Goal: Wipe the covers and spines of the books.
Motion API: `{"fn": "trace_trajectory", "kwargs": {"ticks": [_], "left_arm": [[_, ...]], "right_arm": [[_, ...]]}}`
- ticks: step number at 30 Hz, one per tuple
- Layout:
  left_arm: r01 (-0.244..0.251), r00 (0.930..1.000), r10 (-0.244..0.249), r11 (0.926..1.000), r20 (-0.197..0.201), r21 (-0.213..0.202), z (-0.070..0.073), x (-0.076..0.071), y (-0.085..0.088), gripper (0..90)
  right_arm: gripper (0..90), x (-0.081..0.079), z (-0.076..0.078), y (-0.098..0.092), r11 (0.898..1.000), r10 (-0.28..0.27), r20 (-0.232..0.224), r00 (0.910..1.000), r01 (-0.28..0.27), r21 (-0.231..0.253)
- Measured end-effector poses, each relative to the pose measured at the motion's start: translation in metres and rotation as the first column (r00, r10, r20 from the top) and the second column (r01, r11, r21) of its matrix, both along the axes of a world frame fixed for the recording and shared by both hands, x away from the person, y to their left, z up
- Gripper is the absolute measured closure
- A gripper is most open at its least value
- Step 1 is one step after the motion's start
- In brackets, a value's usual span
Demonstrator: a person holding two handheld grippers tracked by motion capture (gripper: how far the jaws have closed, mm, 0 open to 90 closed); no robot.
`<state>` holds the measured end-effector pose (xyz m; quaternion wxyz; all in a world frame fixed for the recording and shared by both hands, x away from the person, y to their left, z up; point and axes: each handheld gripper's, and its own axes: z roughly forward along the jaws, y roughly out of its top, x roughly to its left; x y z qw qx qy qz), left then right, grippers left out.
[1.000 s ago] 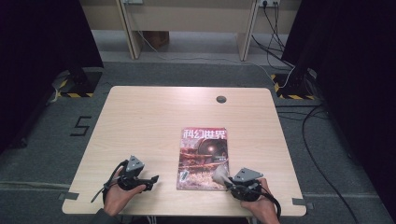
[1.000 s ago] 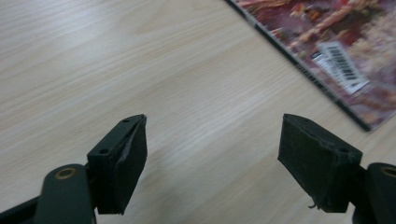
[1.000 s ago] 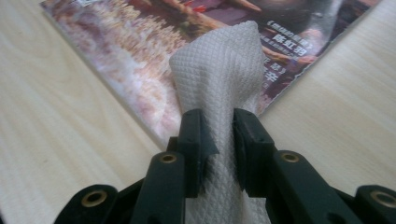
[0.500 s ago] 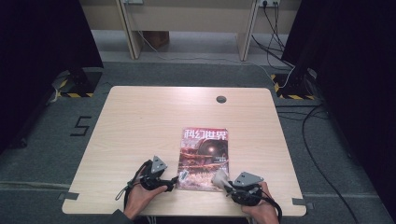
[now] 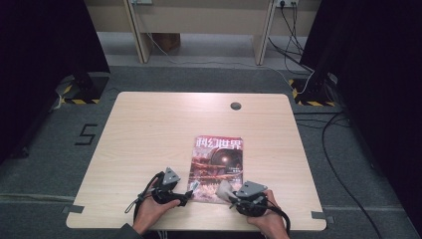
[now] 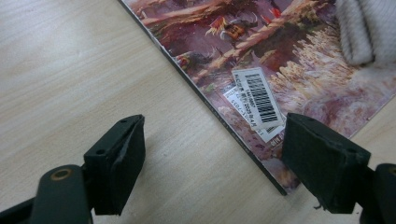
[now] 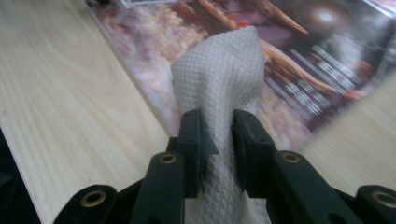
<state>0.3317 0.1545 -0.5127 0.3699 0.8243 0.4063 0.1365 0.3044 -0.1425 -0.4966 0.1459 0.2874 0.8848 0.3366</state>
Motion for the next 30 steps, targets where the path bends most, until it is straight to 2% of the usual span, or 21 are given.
{"fn": "trace_trajectory", "kwargs": {"ticks": [7, 9, 11, 13, 14, 16, 18, 21, 24, 26, 30], "left_arm": [[-0.002, 1.0, 0.001, 0.9999, 0.008, 0.011, 0.001, -0.002, -0.001, 21.9], [-0.005, 1.0, 0.005, 1.0, 0.001, 0.008, 0.001, -0.001, -0.001, 22.3], [-0.007, 1.0, 0.007, 1.0, 0.004, 0.007, 0.001, -0.002, -0.002, 22.6], [-0.005, 1.0, 0.005, 0.9999, 0.007, 0.008, 0.001, -0.003, -0.002, 23.2], [-0.006, 1.0, 0.006, 0.9999, 0.006, 0.01, 0.001, -0.003, -0.002, 23.3], [0.002, 1.0, -0.002, 1.0, 0.002, 0.009, 0.001, -0.005, -0.003, 23.3], [0.008, 1.0, -0.008, 0.9999, 0.005, 0.012, 0.001, -0.008, -0.005, 23.3], [0.018, 0.9998, -0.018, 0.9998, 0.003, 0.006, 0.001, -0.012, -0.005, 23.7], [0.03, 0.9995, -0.03, 0.9994, 0.005, 0.019, 0.002, -0.015, -0.005, 23.7], [0.031, 0.9995, -0.031, 0.9992, 0.006, 0.023, 0.002, -0.015, -0.006, 23.1], [0.032, 0.9995, -0.032, 0.9994, -0.007, 0.013, 0.001, -0.013, -0.005, 22.0]], "right_arm": [[73.7, 0.008, -0.002, 0.028, 0.998, 0.059, 0.002, 0.9983, -0.059, 0.006], [73.8, 0.013, -0.003, 0.029, 0.999, 0.049, 0.005, 0.9988, -0.049, 0.016], [73.9, 0.022, -0.004, 0.023, 1.0, 0.008, 0.025, 0.9996, -0.009, 0.015], [73.9, 0.025, -0.004, 0.02, 1.0, -0.001, 0.025, 0.9997, 0.001, 0.017], [74.0, 0.028, -0.005, 0.014, 0.999, -0.024, 0.018, 0.9995, 0.023, 0.029], [73.9, 0.027, -0.005, 0.012, 0.999, -0.031, 0.016, 0.9994, 0.031, 0.038], [73.9, 0.02, -0.006, 0.009, 0.999, -0.029, 0.015, 0.9995, 0.028, 0.039], [73.4, 0.008, -0.006, 0.004, 0.997, -0.037, -0.005, 0.9993, 0.037, 0.069], [73.3, -0.004, -0.006, 0.004, 0.998, -0.013, 0.004, 0.9999, 0.013, 0.053], [73.4, -0.005, -0.005, 0.004, 0.999, -0.01, 0.004, 0.9999, 0.01, 0.046], [73.8, 0.008, -0.004, 0.008, 1.0, -0.009, 0.01, 0.9999, 0.008, 0.025]]}}
